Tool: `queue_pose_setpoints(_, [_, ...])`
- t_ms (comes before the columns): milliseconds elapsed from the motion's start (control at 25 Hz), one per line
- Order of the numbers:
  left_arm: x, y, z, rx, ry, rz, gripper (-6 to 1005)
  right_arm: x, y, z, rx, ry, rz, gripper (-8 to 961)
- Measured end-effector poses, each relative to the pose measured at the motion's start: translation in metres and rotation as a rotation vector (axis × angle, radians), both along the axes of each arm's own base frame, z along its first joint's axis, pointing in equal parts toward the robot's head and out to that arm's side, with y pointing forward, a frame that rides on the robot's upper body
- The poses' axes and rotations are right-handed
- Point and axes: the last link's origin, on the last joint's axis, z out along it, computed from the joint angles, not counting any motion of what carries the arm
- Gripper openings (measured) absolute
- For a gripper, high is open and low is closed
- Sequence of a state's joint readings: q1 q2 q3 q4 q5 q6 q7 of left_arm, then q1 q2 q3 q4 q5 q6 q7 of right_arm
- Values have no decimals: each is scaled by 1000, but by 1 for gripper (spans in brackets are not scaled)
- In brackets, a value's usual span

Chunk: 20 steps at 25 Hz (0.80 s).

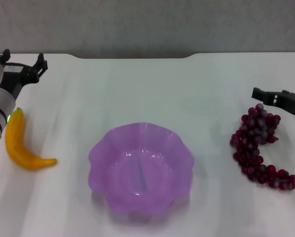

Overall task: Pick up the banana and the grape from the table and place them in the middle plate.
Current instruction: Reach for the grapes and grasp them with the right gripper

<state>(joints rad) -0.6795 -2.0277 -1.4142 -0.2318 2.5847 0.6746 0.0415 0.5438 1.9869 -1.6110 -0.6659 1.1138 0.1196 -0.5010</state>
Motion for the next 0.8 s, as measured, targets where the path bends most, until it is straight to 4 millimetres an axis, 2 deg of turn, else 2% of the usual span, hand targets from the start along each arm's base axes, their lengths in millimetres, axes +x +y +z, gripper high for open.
queue_pose_setpoints(240, [2,2,-1,-8,8,-2,894,19,-16,21,-1,0,-26,859])
queue_pose_setpoints(600, [13,4,-8,-33,20,-29,894,10,-19,-3,-167,-38,-5,857])
queue_pose_setpoints(800, [13,3,-9,-39,23,-26,894,11,-21,-6,-175,-38,-7,857])
